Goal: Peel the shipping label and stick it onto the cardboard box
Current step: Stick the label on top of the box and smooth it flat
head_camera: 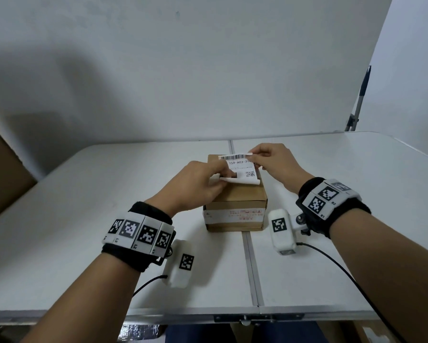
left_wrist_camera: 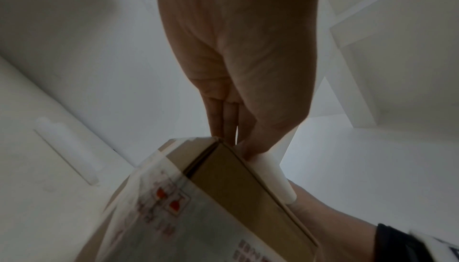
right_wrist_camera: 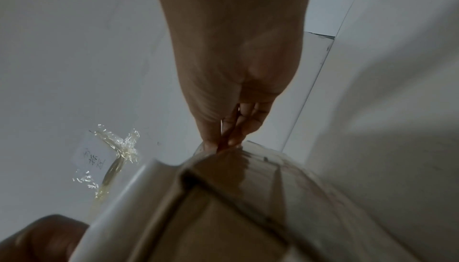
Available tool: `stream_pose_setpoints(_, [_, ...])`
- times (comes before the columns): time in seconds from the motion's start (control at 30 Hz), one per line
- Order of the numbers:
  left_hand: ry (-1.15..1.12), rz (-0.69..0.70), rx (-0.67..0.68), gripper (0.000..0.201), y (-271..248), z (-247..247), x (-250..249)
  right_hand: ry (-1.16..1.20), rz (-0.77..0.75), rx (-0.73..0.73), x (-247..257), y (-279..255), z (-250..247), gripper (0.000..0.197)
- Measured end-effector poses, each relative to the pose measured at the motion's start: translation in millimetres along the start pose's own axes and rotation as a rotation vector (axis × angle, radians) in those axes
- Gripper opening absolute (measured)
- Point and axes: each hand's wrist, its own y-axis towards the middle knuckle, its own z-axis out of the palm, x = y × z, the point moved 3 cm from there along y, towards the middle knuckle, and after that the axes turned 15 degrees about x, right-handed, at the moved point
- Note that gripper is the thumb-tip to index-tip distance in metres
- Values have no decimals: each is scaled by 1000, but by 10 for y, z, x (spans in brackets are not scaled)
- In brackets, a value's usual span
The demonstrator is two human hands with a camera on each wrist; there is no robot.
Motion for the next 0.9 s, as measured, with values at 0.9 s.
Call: stream_pose_setpoints(0.9, [35, -82, 95, 18, -5, 103, -13, -209, -77, -87, -26, -45, 110, 7])
